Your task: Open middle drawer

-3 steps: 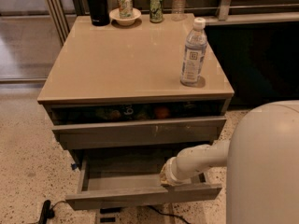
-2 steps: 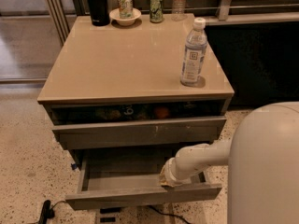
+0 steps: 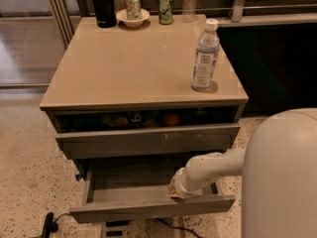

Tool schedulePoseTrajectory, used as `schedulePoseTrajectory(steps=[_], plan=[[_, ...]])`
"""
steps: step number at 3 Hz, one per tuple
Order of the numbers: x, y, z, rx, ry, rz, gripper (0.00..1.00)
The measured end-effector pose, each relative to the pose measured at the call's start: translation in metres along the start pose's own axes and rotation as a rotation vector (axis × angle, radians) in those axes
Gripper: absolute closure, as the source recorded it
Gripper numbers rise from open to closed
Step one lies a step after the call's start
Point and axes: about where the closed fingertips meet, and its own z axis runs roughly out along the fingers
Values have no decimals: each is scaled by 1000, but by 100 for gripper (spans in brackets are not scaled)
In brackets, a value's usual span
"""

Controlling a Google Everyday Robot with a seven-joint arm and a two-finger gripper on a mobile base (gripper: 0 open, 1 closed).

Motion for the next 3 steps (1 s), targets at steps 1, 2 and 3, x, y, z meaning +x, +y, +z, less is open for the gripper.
schedulePoseTrajectory(steps=[1, 2, 3], plan=[[0, 0, 0, 0, 0, 0, 30], [0, 0, 0, 0, 0, 0, 7], [0, 0, 0, 0, 0, 0, 0]])
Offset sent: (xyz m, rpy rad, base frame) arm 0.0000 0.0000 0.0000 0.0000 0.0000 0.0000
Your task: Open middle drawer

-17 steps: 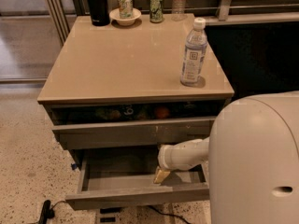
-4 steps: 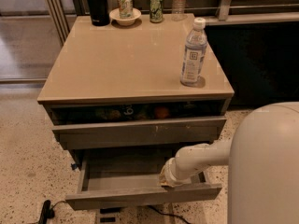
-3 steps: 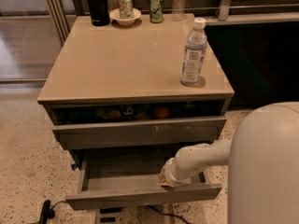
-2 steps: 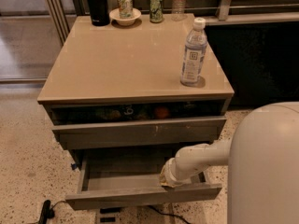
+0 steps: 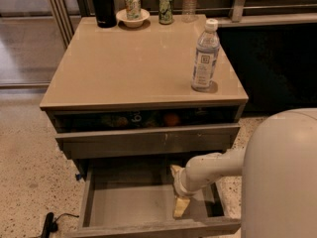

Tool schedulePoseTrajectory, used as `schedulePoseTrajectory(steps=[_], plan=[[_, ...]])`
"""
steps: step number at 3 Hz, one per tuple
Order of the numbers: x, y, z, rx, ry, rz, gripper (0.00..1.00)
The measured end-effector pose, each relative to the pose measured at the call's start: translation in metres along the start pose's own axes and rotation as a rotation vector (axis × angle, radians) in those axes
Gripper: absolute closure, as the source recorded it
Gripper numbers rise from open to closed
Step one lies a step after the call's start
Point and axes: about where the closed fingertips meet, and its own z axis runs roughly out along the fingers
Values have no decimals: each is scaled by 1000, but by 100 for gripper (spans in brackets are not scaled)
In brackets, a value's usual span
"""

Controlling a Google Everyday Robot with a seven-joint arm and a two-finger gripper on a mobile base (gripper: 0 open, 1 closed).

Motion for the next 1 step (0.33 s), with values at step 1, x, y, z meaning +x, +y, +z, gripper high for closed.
schedulePoseTrajectory(steps=[1], plan=[[0, 0, 0, 0, 0, 0, 0]])
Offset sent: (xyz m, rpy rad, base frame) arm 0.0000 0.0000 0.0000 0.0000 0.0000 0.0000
